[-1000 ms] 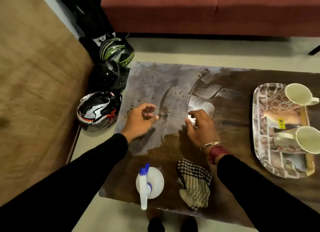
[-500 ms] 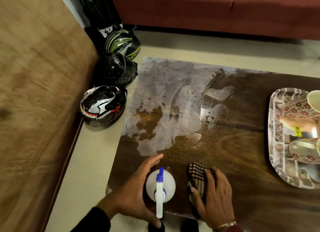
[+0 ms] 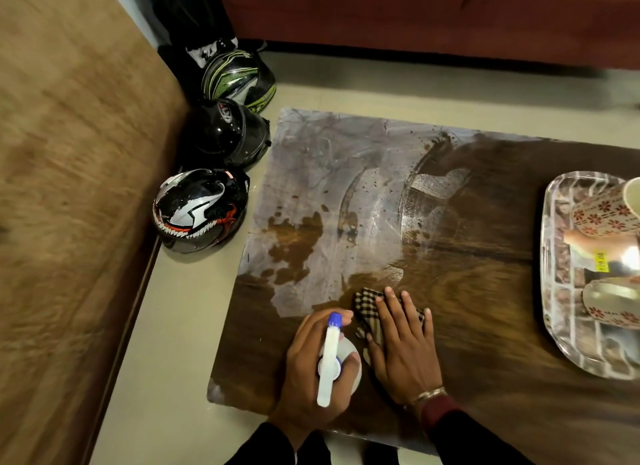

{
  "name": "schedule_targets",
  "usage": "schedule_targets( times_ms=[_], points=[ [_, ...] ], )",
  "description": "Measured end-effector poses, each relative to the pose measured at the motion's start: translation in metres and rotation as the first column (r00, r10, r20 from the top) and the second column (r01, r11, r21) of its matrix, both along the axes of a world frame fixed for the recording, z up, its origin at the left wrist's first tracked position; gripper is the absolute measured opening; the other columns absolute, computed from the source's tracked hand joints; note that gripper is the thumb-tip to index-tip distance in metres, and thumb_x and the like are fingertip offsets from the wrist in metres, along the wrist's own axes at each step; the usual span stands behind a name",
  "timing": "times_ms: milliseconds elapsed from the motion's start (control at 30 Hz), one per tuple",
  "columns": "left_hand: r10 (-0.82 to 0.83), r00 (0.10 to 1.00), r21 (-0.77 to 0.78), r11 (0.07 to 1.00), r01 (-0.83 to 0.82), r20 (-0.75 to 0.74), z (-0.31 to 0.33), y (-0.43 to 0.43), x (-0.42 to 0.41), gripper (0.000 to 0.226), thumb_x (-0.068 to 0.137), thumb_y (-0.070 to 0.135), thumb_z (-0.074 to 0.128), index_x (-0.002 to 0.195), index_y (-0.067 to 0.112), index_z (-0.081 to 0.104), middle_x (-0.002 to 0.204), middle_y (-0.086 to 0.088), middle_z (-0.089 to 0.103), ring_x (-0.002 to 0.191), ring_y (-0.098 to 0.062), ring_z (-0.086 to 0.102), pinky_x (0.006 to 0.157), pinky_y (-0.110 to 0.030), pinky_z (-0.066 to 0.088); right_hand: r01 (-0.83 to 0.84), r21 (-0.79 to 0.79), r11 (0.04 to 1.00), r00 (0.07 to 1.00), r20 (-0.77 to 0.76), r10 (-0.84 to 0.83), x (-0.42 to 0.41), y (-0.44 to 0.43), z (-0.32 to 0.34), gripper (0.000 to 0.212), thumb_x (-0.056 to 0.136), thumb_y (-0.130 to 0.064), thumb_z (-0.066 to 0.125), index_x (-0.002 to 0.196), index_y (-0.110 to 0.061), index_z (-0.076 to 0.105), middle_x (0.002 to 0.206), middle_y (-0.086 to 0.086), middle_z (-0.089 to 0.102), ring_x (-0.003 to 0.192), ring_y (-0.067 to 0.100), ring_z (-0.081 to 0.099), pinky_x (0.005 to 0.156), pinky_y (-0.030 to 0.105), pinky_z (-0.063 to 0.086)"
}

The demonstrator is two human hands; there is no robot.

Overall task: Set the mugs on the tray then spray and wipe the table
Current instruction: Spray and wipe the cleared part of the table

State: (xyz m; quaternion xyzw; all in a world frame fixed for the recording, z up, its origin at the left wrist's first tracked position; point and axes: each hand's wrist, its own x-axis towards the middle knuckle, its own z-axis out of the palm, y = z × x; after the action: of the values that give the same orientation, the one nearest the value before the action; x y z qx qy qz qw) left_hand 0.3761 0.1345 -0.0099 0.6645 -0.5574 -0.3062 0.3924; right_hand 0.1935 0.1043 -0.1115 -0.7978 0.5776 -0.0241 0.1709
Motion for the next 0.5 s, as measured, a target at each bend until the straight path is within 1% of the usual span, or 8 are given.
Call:
schedule_targets(
  times_ms=[100, 167, 200, 233, 300, 333, 400, 500],
  points=[
    [0.023, 0.999, 0.017, 1.000, -0.023, 0.022, 0.004, -0.010, 0.002, 0.056, 0.079, 0.026, 0.069, 0.125, 0.053, 0.052, 0.120, 0.027, 0.063, 0.109, 0.000, 0.065, 0.089, -0.032, 0.058, -0.012, -0.014, 1.000, 1.000, 0.009, 0.013, 0.009, -0.029, 0.000, 0.069, 0.094, -0.047, 0.043, 0.156, -0.018, 0.037, 0.169, 0.003, 0.020, 0.156, 0.029, 0.016, 0.122, 0.060, 0.011],
    [0.038, 0.999, -0.057, 0.998, -0.038, 0.009, 0.012, -0.018, 0.001, 0.073, 0.072, 0.008, 0.073, 0.127, 0.050, 0.052, 0.124, 0.038, 0.055, 0.109, 0.014, 0.061, 0.090, -0.011, 0.055, -0.031, -0.016, 0.999, 0.999, 0.009, 0.031, 0.014, -0.055, 0.001, 0.068, 0.096, -0.048, 0.041, 0.157, -0.018, 0.035, 0.169, 0.002, 0.018, 0.157, 0.028, 0.013, 0.123, 0.059, 0.009],
    [0.014, 1.000, -0.102, 0.995, -0.012, 0.015, 0.013, -0.019, 0.000, 0.078, 0.066, -0.002, 0.074, 0.127, 0.041, 0.052, 0.127, 0.042, 0.050, 0.111, 0.022, 0.056, 0.090, -0.001, 0.048, -0.031, -0.018, 0.999, 0.999, 0.008, 0.031, 0.019, -0.074, 0.002, 0.067, 0.097, -0.048, 0.040, 0.157, -0.018, 0.034, 0.170, 0.002, 0.017, 0.157, 0.028, 0.012, 0.123, 0.060, 0.008],
    [0.004, 1.000, -0.138, 0.990, 0.000, 0.024, 0.015, -0.021, 0.000, 0.083, 0.062, -0.009, 0.075, 0.125, 0.037, 0.050, 0.127, 0.044, 0.046, 0.111, 0.027, 0.052, 0.089, 0.004, 0.043, -0.016, -0.018, 1.000, 1.000, 0.006, 0.016, 0.025, -0.093, 0.002, 0.067, 0.098, -0.048, 0.039, 0.157, -0.018, 0.034, 0.170, 0.002, 0.017, 0.157, 0.029, 0.011, 0.123, 0.060, 0.008],
    [-0.002, 1.000, -0.108, 0.994, 0.004, 0.016, 0.015, -0.024, 0.003, 0.079, 0.065, -0.012, 0.073, 0.118, 0.041, 0.047, 0.123, 0.049, 0.047, 0.105, 0.026, 0.055, 0.085, 0.002, 0.046, 0.017, -0.008, 1.000, 1.000, 0.001, -0.017, 0.037, -0.128, 0.002, 0.067, 0.098, -0.048, 0.039, 0.157, -0.018, 0.033, 0.169, 0.002, 0.019, 0.157, 0.029, 0.012, 0.122, 0.060, 0.006],
    [0.013, 0.999, -0.072, 0.997, -0.010, 0.032, 0.008, -0.020, 0.004, 0.067, 0.070, -0.007, 0.072, 0.113, 0.040, 0.050, 0.118, 0.047, 0.050, 0.102, 0.024, 0.056, 0.084, -0.001, 0.048, 0.003, 0.001, 1.000, 1.000, 0.002, -0.003, 0.045, -0.137, 0.003, 0.067, 0.097, -0.047, 0.039, 0.157, -0.018, 0.033, 0.169, 0.002, 0.020, 0.157, 0.028, 0.012, 0.122, 0.061, 0.005],
    [0.116, 0.992, 0.013, 0.993, -0.117, 0.057, 0.001, -0.010, 0.009, 0.036, 0.074, 0.011, 0.070, 0.101, 0.029, 0.054, 0.100, 0.032, 0.057, 0.093, 0.018, 0.055, 0.082, -0.009, 0.051, -0.117, 0.000, 0.993, 0.993, 0.003, 0.117, 0.060, -0.133, 0.001, 0.067, 0.099, -0.048, 0.037, 0.158, -0.017, 0.032, 0.170, 0.001, 0.019, 0.157, 0.026, 0.009, 0.123, 0.062, 0.006],
    [0.258, 0.964, 0.110, 0.958, -0.263, 0.056, -0.006, 0.003, 0.015, 0.021, 0.068, 0.029, 0.069, 0.082, 0.035, 0.055, 0.074, 0.021, 0.056, 0.079, 0.002, 0.061, 0.077, -0.033, 0.062, -0.366, 0.003, 0.931, 0.931, 0.011, 0.366, 0.076, -0.101, 0.003, 0.067, 0.100, -0.049, 0.035, 0.159, -0.018, 0.030, 0.170, 0.001, 0.017, 0.158, 0.025, 0.006, 0.122, 0.064, 0.011]
  ],
)
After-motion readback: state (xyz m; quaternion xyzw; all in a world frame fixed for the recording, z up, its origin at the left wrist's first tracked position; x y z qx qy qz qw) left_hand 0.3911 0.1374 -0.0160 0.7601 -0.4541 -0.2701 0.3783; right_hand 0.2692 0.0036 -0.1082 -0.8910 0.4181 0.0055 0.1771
